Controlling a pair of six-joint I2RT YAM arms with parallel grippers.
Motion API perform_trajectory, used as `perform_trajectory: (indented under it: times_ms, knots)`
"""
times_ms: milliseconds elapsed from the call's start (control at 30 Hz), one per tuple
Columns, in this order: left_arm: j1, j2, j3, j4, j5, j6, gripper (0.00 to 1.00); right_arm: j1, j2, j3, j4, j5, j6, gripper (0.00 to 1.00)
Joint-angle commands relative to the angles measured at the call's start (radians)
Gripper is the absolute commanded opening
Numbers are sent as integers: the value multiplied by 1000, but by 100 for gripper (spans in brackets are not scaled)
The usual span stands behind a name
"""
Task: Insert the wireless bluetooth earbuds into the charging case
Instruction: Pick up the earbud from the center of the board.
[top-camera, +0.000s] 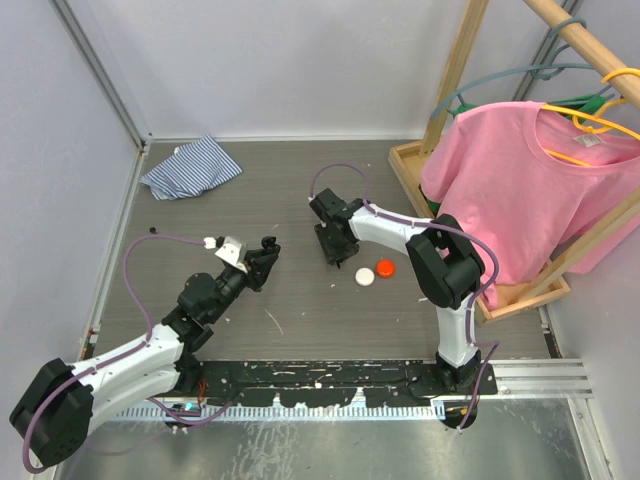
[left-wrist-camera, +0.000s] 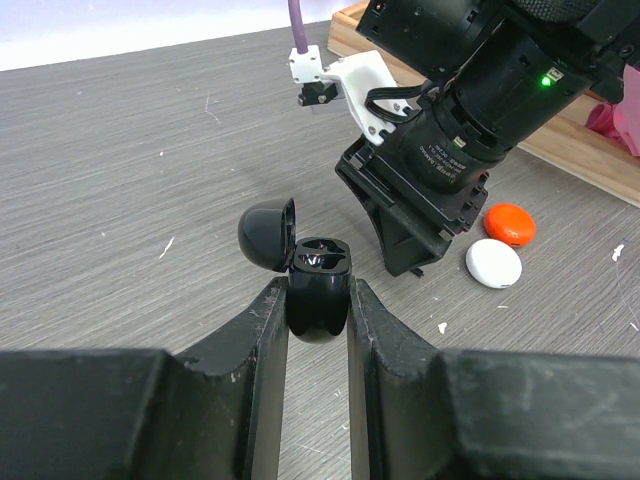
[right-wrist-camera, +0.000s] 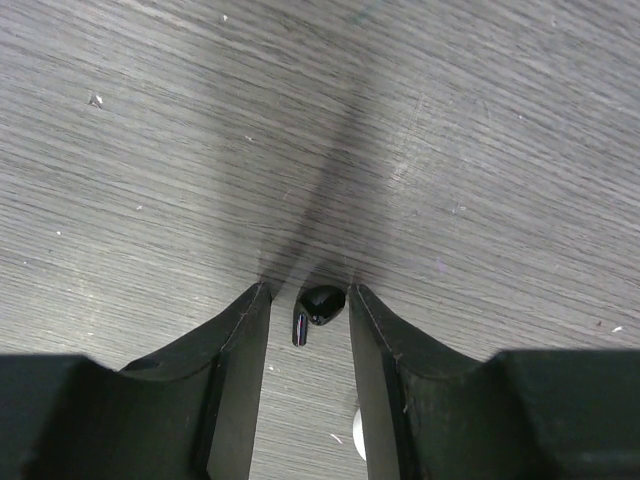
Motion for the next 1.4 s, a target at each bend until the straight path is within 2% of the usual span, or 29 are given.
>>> perform_trajectory:
  times_ms: [0,333,467,700,1033,1367]
  knots:
    - [-3,-9,5,55,-8,22,0,-2,12,31,-13,-11,-7,43]
    - [-2,-9,5,54,-4,21,0,-10,7,10,-25,-17,-12,33]
    - [-3,-8,5,55,-3,23,0,-10,-17,-3,-23,-13,-17,26]
    - [-3,-7,6,55,-2,23,0,-10,-95,-57,28,-12,-14,20]
    - [-3,-4,3,63,4,22,0,-10,-240,-153,141,-16,-4,19]
    - [-3,5,1,84,40,17,0,-2,-464,-306,339,-19,9,19]
